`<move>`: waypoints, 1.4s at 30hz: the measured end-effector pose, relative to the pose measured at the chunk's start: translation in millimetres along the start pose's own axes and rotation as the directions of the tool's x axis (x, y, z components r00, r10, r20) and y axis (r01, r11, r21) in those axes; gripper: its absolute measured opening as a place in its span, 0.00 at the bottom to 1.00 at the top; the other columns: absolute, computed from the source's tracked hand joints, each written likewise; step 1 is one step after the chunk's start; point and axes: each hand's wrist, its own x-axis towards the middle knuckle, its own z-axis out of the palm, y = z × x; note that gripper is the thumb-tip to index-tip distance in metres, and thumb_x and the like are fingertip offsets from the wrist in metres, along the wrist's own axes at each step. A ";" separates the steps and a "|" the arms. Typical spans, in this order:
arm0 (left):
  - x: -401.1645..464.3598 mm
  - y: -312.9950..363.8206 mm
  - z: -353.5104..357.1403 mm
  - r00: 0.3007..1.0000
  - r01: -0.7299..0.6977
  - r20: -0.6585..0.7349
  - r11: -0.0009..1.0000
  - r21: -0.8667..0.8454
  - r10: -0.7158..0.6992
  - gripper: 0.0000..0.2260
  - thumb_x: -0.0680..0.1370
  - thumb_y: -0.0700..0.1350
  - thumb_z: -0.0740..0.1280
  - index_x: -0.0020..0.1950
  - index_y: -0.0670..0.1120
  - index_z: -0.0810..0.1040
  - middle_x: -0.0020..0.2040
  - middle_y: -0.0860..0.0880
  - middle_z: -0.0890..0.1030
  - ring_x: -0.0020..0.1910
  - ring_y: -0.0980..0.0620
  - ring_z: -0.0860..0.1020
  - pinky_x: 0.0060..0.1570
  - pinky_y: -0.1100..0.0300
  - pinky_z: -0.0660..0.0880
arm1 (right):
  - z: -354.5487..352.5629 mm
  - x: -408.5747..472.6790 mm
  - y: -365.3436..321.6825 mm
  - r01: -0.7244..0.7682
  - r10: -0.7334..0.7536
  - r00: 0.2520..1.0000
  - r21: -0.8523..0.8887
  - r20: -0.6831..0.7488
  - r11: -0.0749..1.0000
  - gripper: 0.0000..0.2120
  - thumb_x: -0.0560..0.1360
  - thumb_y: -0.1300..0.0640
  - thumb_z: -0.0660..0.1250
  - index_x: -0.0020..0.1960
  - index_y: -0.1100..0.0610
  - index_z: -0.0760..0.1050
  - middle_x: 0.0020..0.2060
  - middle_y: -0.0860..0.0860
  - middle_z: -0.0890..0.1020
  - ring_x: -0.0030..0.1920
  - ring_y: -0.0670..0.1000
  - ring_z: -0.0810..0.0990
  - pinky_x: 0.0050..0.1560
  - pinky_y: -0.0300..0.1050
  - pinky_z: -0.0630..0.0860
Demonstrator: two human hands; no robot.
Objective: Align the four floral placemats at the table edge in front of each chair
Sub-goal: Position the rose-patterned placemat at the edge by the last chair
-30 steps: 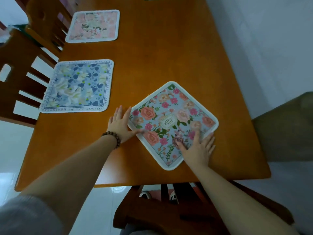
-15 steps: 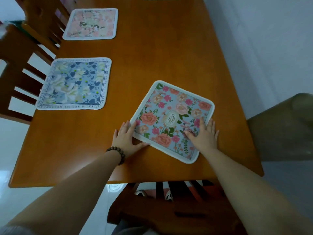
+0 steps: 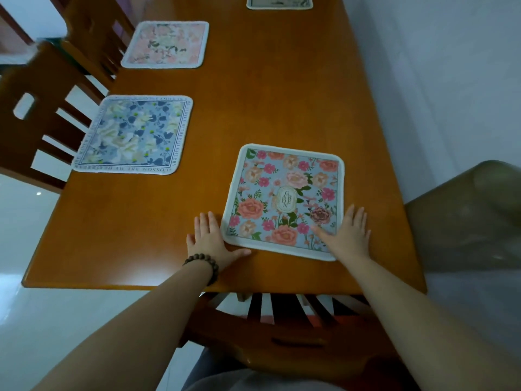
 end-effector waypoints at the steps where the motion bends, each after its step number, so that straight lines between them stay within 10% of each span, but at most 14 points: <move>1: 3.5 1.6 -1.1 1.000 0.012 0.005 1.000 0.000 -0.012 0.63 0.58 0.77 0.66 0.76 0.44 0.36 0.78 0.44 0.39 0.76 0.46 0.39 0.73 0.41 0.47 | 4.1 -7.8 4.1 -0.024 0.024 1.000 -0.004 0.006 1.000 0.62 0.61 0.22 0.59 0.77 0.58 0.35 0.76 0.58 0.38 0.76 0.56 0.38 0.73 0.58 0.40; 18: -27.3 12.5 14.6 0.996 -0.021 0.081 0.998 -0.064 0.026 0.50 0.61 0.64 0.76 0.74 0.47 0.56 0.78 0.47 0.42 0.77 0.47 0.42 0.73 0.43 0.48 | 5.1 -32.1 27.0 0.027 -0.010 0.981 -0.087 0.196 0.996 0.62 0.61 0.24 0.63 0.77 0.57 0.36 0.76 0.53 0.36 0.76 0.54 0.37 0.72 0.62 0.41; 42: -55.5 16.9 28.4 0.991 -0.095 0.108 0.986 0.135 0.080 0.66 0.60 0.65 0.77 0.74 0.44 0.29 0.77 0.47 0.36 0.76 0.46 0.38 0.74 0.44 0.47 | 14.9 -74.5 37.2 0.161 -0.104 0.967 -0.242 0.232 0.957 0.71 0.57 0.35 0.77 0.74 0.52 0.25 0.74 0.58 0.31 0.74 0.58 0.32 0.73 0.59 0.39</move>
